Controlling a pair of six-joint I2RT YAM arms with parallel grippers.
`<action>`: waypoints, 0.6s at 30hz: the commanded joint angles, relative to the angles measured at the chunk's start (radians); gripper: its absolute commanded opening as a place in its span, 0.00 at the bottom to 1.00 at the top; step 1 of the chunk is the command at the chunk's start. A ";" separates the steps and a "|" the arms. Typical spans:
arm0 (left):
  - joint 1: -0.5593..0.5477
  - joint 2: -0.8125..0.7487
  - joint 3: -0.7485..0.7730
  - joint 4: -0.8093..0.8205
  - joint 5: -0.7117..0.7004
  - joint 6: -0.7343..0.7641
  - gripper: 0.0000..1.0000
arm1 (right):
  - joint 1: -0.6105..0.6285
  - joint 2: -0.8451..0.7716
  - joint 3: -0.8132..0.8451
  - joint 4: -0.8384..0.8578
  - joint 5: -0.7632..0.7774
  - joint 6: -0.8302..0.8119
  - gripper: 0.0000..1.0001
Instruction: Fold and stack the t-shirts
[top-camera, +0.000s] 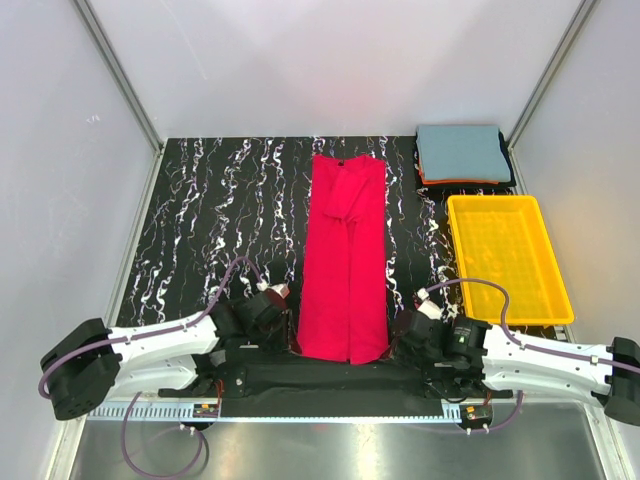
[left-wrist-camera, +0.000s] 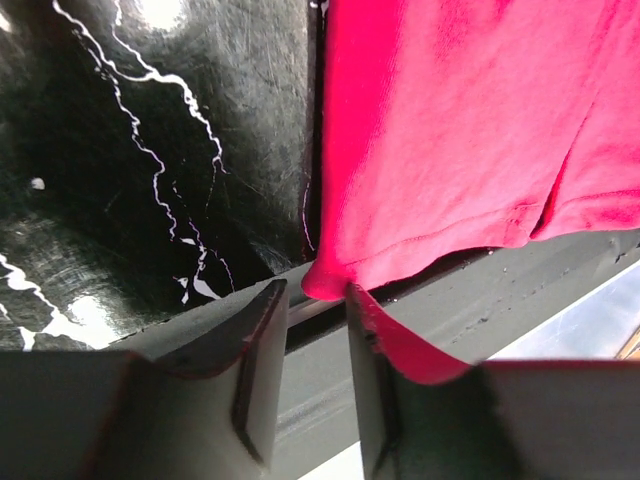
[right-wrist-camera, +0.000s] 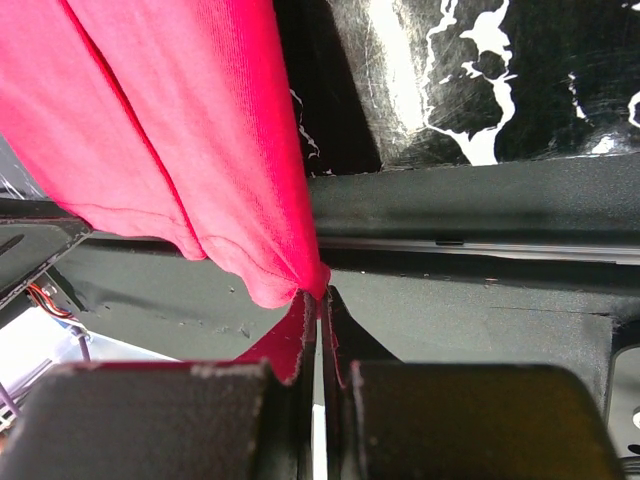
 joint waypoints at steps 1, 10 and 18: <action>-0.012 0.001 0.033 0.021 -0.032 -0.002 0.31 | 0.005 -0.014 -0.007 -0.005 0.020 0.016 0.00; -0.018 0.026 0.050 0.056 0.005 0.007 0.00 | 0.005 -0.014 -0.041 -0.008 -0.021 0.014 0.00; -0.021 -0.008 0.030 0.073 0.008 -0.019 0.00 | 0.005 -0.016 -0.039 -0.011 -0.049 -0.009 0.00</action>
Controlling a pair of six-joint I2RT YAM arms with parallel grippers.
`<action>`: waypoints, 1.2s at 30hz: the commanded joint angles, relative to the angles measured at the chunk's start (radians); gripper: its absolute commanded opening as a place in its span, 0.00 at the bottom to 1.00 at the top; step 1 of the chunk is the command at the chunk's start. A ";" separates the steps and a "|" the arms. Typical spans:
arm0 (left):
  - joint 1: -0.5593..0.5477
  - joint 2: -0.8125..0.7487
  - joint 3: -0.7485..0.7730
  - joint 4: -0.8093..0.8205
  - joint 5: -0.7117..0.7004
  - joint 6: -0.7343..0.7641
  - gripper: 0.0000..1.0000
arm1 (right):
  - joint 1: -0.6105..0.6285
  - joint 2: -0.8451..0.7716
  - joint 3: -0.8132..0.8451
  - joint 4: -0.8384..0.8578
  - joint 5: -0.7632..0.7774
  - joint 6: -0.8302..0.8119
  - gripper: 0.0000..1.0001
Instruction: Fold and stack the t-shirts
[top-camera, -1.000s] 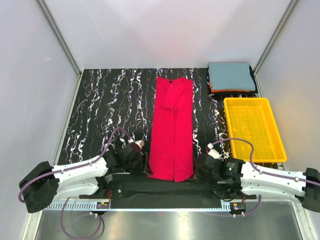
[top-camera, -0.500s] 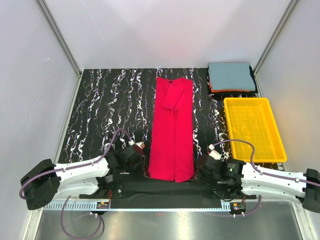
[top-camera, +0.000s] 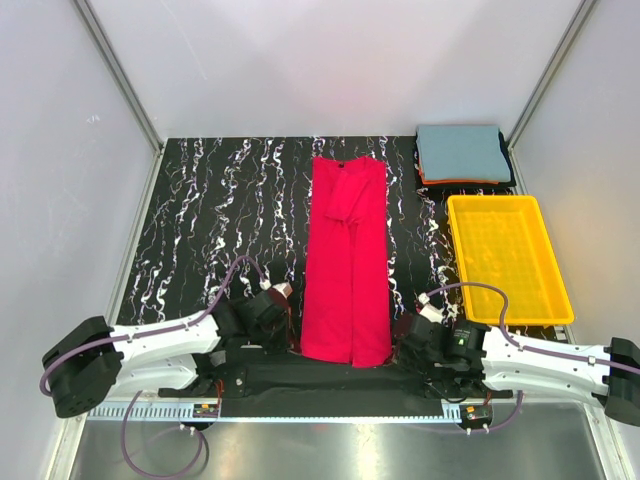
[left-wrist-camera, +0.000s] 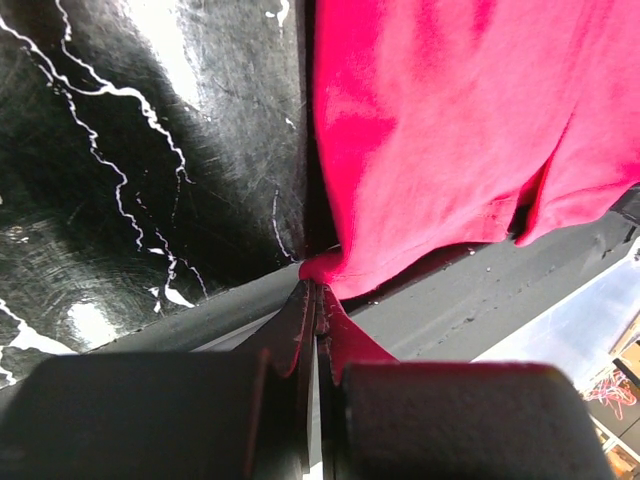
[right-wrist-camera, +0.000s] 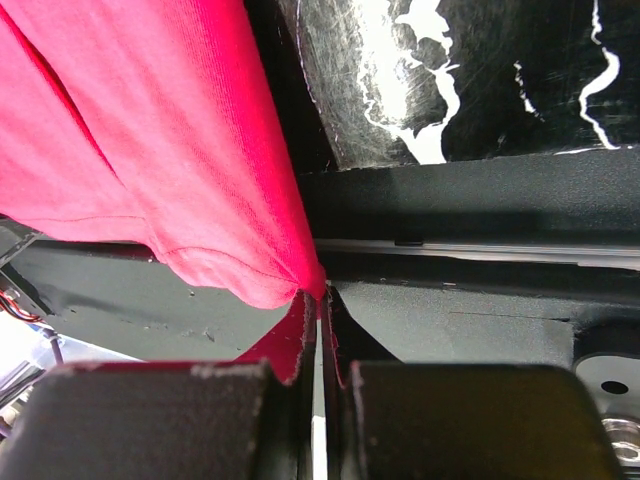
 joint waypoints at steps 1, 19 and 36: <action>-0.006 -0.035 0.013 0.048 0.004 -0.016 0.00 | 0.006 -0.002 0.009 -0.014 -0.014 -0.006 0.00; 0.070 0.025 0.180 0.002 0.025 -0.013 0.00 | -0.006 0.055 0.281 -0.209 0.240 -0.079 0.00; 0.434 0.416 0.596 -0.048 0.198 0.306 0.00 | -0.513 0.647 0.689 -0.030 0.070 -0.800 0.00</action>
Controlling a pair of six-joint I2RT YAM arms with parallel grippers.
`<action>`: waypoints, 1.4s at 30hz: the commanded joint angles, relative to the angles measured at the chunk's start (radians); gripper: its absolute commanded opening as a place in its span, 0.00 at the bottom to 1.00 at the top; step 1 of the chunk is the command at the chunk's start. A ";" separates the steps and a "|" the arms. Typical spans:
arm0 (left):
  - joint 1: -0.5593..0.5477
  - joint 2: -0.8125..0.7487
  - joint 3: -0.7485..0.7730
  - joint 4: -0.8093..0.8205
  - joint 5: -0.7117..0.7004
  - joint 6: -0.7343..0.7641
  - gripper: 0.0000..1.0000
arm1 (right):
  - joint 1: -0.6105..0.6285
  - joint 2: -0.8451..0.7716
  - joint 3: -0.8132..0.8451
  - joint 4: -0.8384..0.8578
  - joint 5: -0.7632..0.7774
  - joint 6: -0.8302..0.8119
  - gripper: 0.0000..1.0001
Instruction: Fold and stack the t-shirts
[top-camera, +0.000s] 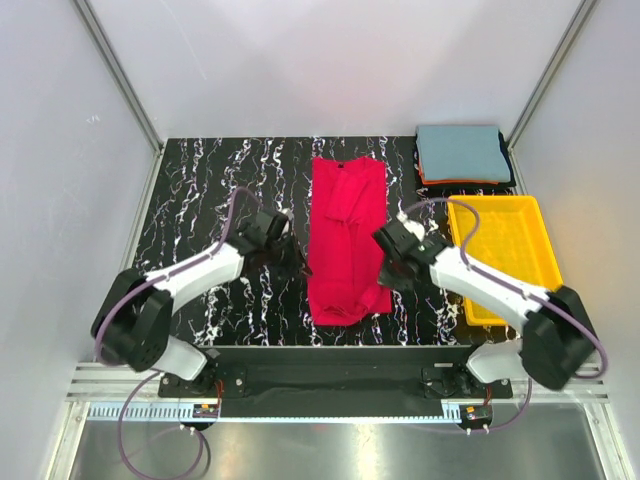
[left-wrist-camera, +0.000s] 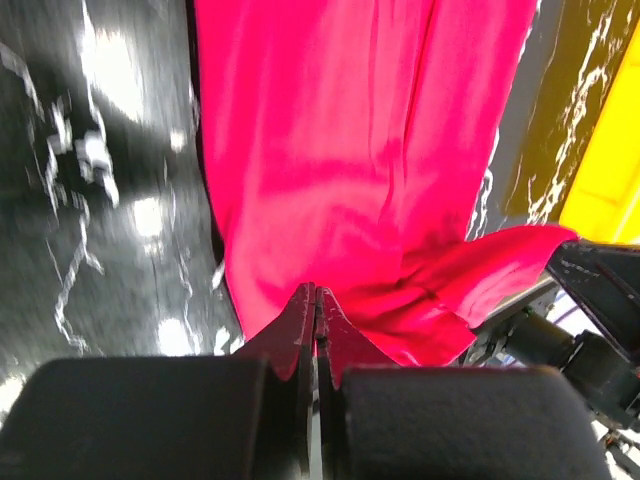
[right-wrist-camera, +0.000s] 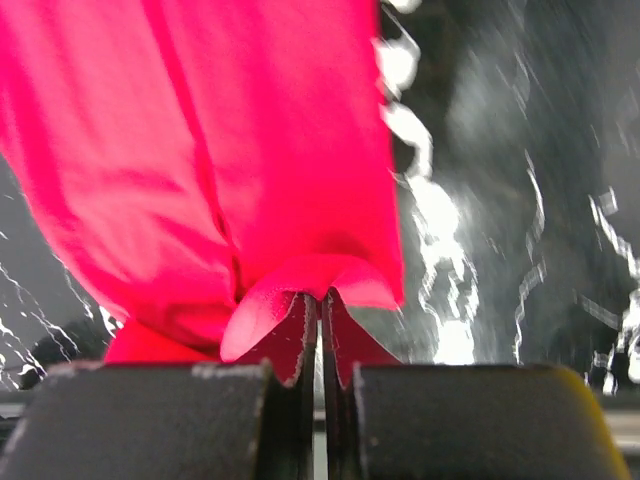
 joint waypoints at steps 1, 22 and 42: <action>0.024 0.064 0.108 -0.006 0.074 0.115 0.00 | -0.031 0.099 0.134 0.058 -0.056 -0.204 0.00; -0.233 -0.170 -0.286 0.430 0.020 0.419 0.46 | -0.065 0.162 0.089 0.133 -0.164 -0.201 0.00; -0.293 -0.347 -0.478 0.684 0.049 0.870 0.36 | -0.096 0.145 0.035 0.193 -0.230 -0.221 0.00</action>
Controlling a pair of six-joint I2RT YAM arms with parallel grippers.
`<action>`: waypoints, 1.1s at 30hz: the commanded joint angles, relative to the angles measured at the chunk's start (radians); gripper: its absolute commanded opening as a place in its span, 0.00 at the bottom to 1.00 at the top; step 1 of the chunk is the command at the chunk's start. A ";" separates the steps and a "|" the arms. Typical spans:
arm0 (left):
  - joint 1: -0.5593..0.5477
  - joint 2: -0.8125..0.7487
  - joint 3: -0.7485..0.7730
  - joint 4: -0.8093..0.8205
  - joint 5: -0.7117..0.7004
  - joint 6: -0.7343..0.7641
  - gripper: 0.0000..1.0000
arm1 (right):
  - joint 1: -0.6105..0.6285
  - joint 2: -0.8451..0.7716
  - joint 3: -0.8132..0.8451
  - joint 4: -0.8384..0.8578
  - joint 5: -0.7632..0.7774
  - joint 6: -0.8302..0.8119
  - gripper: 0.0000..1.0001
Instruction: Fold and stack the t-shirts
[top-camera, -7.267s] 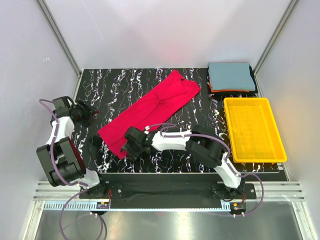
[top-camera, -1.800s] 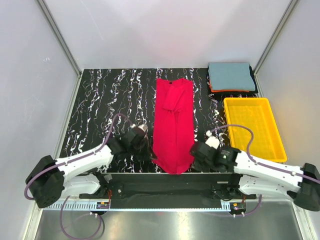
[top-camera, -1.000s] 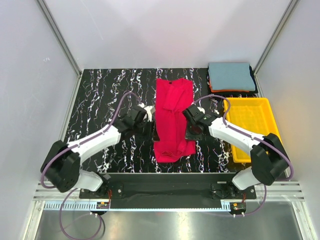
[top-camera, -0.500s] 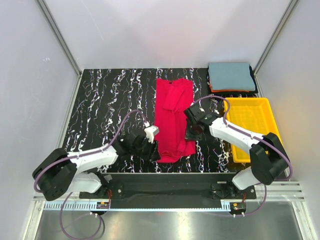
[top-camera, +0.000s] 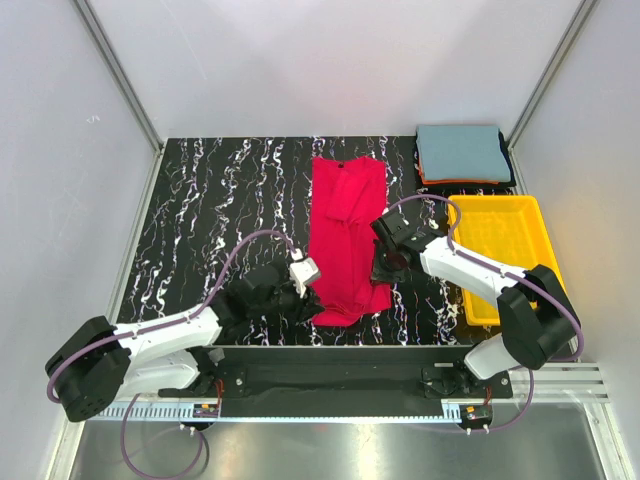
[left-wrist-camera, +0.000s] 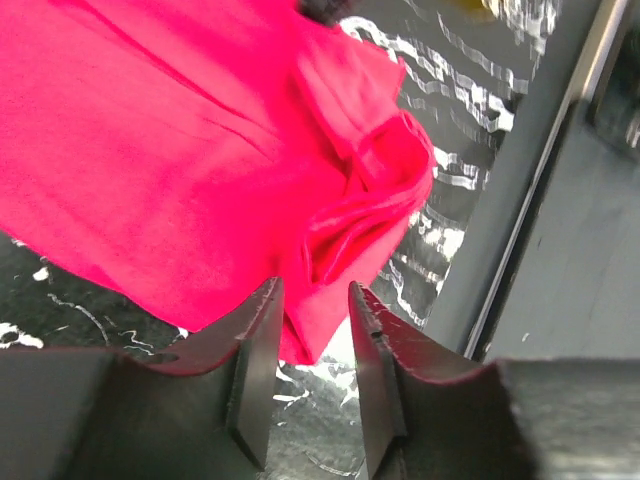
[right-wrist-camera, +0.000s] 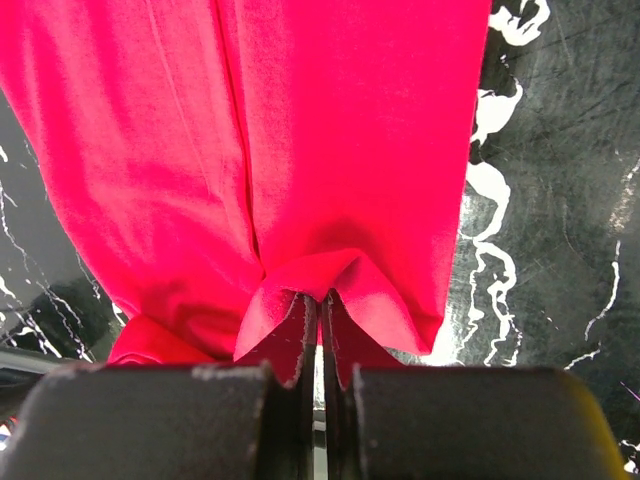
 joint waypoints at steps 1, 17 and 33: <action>-0.024 0.011 0.006 0.078 0.019 0.168 0.35 | -0.016 -0.027 -0.013 0.042 -0.035 -0.022 0.00; -0.045 0.158 0.061 0.106 -0.001 0.270 0.47 | -0.029 -0.061 -0.037 0.085 -0.104 -0.034 0.00; -0.047 0.255 0.109 0.130 0.016 0.316 0.47 | -0.033 -0.061 -0.057 0.110 -0.126 -0.033 0.00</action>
